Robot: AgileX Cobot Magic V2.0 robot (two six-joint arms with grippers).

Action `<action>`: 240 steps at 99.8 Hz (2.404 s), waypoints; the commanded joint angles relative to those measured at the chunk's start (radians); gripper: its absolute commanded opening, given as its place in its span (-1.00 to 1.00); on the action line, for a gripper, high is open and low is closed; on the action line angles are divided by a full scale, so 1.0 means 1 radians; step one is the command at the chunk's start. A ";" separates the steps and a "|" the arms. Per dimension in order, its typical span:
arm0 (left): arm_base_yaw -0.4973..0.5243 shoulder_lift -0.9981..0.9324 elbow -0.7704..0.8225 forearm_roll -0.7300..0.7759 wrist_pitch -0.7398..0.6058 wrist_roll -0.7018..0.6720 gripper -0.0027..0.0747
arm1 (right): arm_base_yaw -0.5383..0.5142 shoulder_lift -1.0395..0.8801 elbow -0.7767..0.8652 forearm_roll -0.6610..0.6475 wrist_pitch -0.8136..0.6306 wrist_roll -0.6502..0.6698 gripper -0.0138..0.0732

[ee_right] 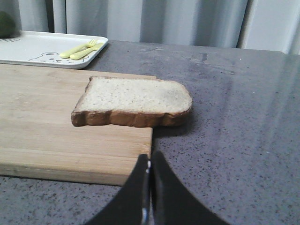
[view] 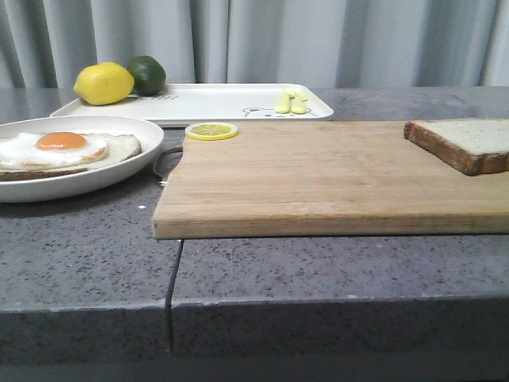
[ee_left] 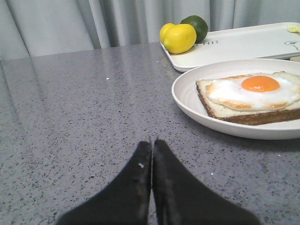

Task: Place bread and move sandwich to tray

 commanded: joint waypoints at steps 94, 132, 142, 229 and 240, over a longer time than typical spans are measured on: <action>-0.008 -0.032 0.013 0.000 -0.109 -0.010 -0.98 | -0.006 -0.020 -0.001 -0.014 -0.181 -0.004 -0.84; -0.008 -0.005 -0.156 -0.276 -0.078 -0.010 -0.98 | -0.006 -0.012 -0.139 0.144 -0.107 -0.004 -0.84; -0.008 0.054 -0.265 -0.278 0.041 -0.010 -0.98 | -0.006 0.018 -0.239 0.180 -0.017 -0.004 -0.84; -0.008 0.595 -0.951 -0.278 0.694 -0.010 -0.98 | -0.006 0.574 -0.836 0.185 0.655 -0.024 -0.84; -0.008 0.595 -0.951 -0.278 0.694 -0.010 -0.98 | -0.006 0.574 -0.836 0.206 0.674 -0.024 -0.84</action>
